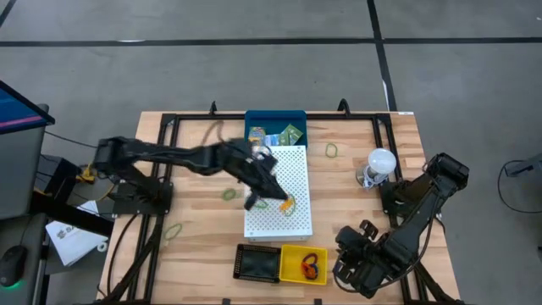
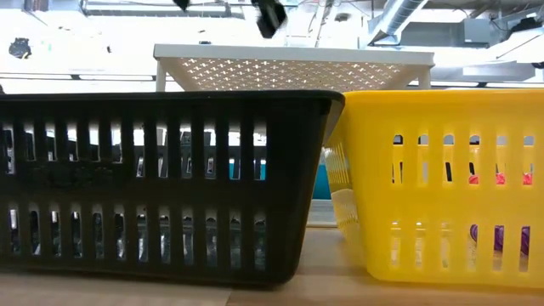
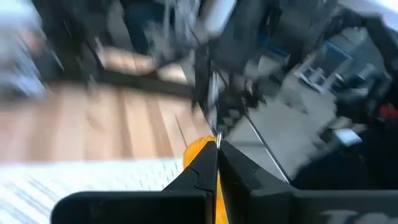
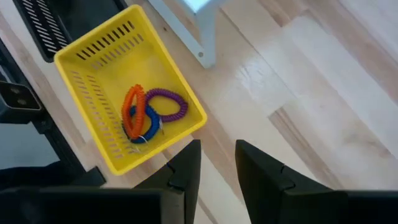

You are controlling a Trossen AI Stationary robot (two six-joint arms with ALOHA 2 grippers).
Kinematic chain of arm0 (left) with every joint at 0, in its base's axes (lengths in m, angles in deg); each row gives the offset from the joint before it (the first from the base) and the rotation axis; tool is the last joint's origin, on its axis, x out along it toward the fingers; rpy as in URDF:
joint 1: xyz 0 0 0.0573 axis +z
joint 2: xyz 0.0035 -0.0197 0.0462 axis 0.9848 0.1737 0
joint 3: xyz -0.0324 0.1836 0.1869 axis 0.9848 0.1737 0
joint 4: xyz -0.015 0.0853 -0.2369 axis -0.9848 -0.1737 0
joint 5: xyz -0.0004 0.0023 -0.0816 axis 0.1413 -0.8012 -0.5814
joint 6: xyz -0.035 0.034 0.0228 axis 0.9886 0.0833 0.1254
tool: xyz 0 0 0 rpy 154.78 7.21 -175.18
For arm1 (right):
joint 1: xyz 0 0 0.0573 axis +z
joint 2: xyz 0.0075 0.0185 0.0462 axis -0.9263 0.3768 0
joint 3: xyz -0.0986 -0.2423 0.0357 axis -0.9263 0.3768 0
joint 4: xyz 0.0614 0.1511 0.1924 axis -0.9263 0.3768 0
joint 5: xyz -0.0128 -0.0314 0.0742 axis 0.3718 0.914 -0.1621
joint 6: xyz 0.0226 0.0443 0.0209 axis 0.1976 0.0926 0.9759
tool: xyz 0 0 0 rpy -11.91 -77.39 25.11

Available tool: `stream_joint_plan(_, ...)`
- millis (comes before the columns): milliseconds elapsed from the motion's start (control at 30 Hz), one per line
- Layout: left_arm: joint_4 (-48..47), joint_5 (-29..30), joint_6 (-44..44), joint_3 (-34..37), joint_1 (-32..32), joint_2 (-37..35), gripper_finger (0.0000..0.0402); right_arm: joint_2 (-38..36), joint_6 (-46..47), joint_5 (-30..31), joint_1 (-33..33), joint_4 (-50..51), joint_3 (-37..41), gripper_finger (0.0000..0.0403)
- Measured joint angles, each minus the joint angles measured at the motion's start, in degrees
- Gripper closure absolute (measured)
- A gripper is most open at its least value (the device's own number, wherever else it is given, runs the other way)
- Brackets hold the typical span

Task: Pick & Place Office Desk Supplies
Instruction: Put the yellow spring keychain into the yellow bin

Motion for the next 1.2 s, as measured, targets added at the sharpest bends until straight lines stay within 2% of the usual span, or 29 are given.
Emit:
stream_joint_plan(133,1.24,-3.51,1.96,-1.57,-2.2,6.52,0.0401,-0.01,0.0,0.15,-0.02,0.3,0.0,0.0305)
stream_joint_plan(367,1.48,-8.81,-1.91,-2.57,-8.78,10.37,0.0401,-0.01,-0.14,0.16,-0.02,0.97,0.0,0.0305)
stream_joint_plan(633,7.04,-9.93,2.38,-2.53,-9.65,12.81,0.0401,-0.01,-1.51,1.83,-0.02,1.44,0.0,0.0305)
stream_joint_plan(867,6.98,-9.31,1.91,-4.18,-9.21,12.77,0.0401,-0.01,1.77,2.88,1.09,2.76,0.0,0.0305)
stream_joint_plan(1200,-8.14,-7.03,-8.77,-11.13,-8.82,12.77,0.0401,-0.01,2.11,3.18,1.01,2.82,0.0,0.0305)
